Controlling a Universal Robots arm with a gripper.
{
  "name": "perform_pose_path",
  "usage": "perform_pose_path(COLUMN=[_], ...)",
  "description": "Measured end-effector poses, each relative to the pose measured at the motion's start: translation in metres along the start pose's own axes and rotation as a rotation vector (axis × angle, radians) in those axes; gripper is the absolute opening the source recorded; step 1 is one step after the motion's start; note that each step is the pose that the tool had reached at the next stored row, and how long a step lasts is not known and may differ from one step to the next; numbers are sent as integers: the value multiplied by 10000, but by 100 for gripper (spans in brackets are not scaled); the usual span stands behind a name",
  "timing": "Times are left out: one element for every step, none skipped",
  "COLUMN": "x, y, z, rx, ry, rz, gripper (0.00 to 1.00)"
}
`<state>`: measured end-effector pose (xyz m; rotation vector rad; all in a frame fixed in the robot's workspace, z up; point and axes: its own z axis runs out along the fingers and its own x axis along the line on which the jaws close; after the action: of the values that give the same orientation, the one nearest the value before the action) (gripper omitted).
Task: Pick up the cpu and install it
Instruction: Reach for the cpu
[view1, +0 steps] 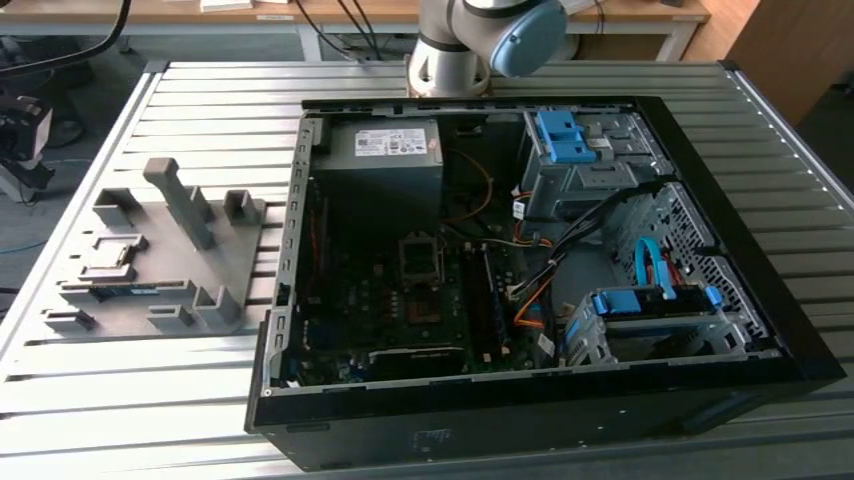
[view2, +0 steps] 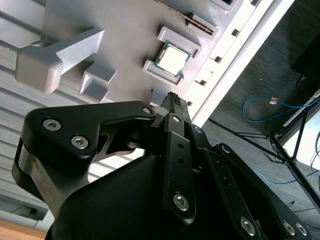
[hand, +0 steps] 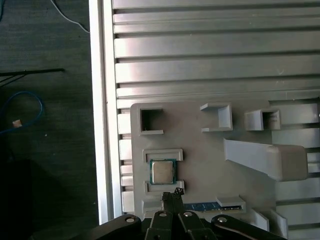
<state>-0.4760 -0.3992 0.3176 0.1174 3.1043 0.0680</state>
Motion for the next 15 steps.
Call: perform_pose_path(x=[0,1,1,2,2,2,3,3,4,5,5,6,7,8,8], y=[0,-1,-2,-2,-3,-3,-4,-4,-5,-6,-7,-7,-8,-9,-10], z=[8,24,33,44,56,68,81,95,111,127,145,162,179,197,215], rx=[0,0,0,0,0,0,1,1,0,0,0,0,0,1,0], ry=[0,0,0,0,0,0,1,1,0,0,0,0,0,1,0], rz=[0,0,0,0,0,0,0,0,0,0,0,0,0,1,0], gripper=[10,10,10,10,10,10,10,10,10,10,10,10,10,10,10])
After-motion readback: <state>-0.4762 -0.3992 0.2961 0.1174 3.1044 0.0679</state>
